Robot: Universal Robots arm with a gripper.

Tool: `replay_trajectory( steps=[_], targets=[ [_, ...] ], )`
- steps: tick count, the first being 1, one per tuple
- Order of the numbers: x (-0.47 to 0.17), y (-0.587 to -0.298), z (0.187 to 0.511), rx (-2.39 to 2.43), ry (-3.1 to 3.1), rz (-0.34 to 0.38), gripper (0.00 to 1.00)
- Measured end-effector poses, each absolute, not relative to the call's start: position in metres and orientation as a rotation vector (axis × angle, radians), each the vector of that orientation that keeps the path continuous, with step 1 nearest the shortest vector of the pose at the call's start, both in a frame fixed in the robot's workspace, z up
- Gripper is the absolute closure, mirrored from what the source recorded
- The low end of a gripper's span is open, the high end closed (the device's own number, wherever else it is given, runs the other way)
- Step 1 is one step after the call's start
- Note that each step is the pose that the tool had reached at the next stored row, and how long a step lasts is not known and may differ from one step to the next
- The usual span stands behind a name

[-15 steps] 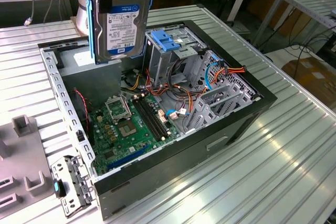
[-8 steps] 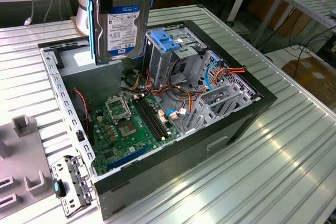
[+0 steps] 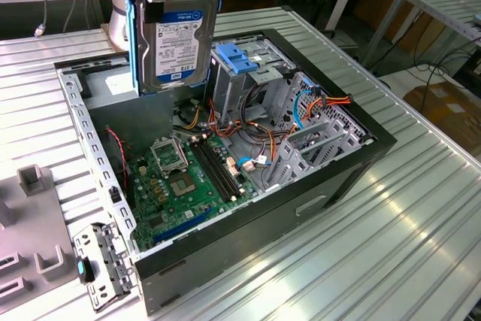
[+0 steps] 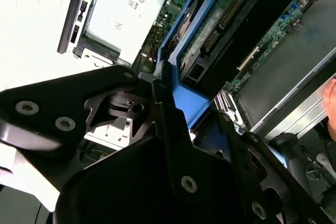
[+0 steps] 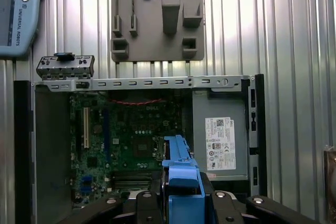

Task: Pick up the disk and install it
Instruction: 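Insert the disk into the insertion slot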

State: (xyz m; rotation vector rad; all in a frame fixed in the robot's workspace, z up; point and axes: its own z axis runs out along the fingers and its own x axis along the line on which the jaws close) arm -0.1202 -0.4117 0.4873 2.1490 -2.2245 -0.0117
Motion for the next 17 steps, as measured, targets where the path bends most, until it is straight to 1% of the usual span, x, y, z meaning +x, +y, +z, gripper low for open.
replay_trajectory(
  steps=[12, 17],
  targets=[
    [-0.120, -0.420, 0.487, 2.149, -2.225, -0.012, 0.63],
    [-0.120, -0.430, 0.487, 2.149, -2.225, -0.012, 0.63]
  ],
)
